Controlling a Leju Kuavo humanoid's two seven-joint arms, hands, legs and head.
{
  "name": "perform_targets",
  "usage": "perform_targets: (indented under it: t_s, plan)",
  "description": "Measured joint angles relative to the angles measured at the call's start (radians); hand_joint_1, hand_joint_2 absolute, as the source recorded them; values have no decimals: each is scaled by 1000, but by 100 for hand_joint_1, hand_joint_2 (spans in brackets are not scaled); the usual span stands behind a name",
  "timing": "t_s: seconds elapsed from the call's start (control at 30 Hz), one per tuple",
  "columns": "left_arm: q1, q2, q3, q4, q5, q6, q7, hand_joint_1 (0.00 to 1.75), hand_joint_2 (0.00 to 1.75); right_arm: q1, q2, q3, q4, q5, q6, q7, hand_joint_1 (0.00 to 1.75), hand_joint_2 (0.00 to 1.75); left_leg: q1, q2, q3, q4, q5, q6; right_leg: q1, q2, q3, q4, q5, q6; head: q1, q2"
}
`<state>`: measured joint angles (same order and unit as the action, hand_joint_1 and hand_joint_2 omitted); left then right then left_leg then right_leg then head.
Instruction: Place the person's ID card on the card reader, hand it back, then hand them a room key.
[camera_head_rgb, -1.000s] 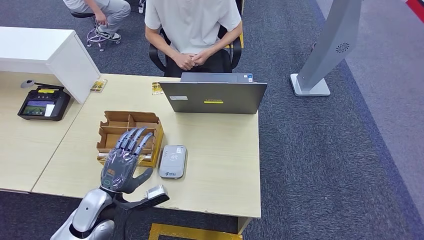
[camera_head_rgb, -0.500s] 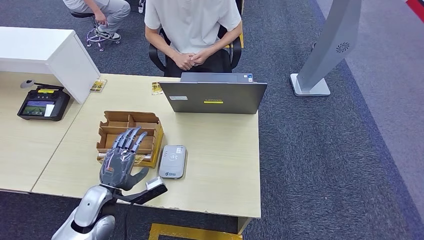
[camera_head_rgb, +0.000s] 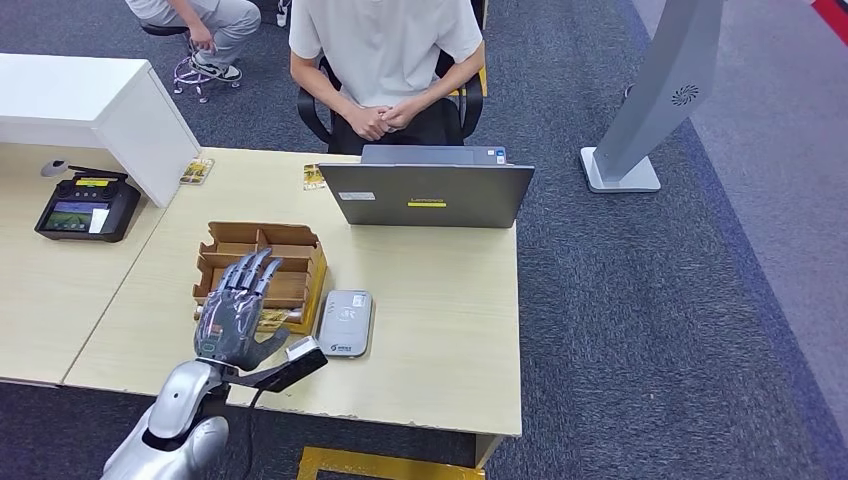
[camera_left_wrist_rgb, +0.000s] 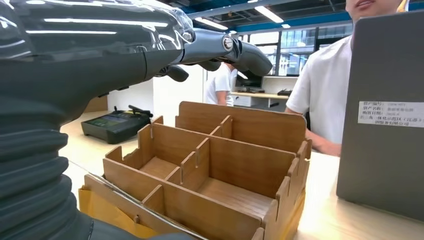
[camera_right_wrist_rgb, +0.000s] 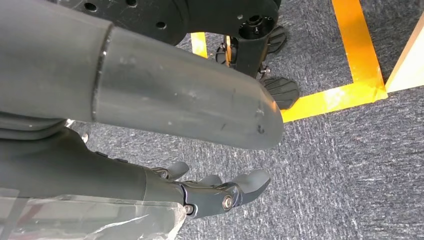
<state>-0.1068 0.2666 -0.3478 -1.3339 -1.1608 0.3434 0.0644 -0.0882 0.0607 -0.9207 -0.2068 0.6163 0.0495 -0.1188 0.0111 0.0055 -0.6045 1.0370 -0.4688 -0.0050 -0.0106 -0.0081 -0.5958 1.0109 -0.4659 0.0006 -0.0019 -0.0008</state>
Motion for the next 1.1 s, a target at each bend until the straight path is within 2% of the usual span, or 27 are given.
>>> perform_targets:
  t_s: [0.57,1.1]
  plan:
    - [-22,-10,22,83,13,2,-5,0,175,-6,0,0,0,9,0,6,0,0,0,0,0,0,0,0,0,0,0,0,0,0,0,0]
    - [-42,-12,24,98,18,2,-16,0,175,-10,0,0,0,15,1,10,0,0,0,0,0,0,0,0,0,0,0,0,0,0,0,0]
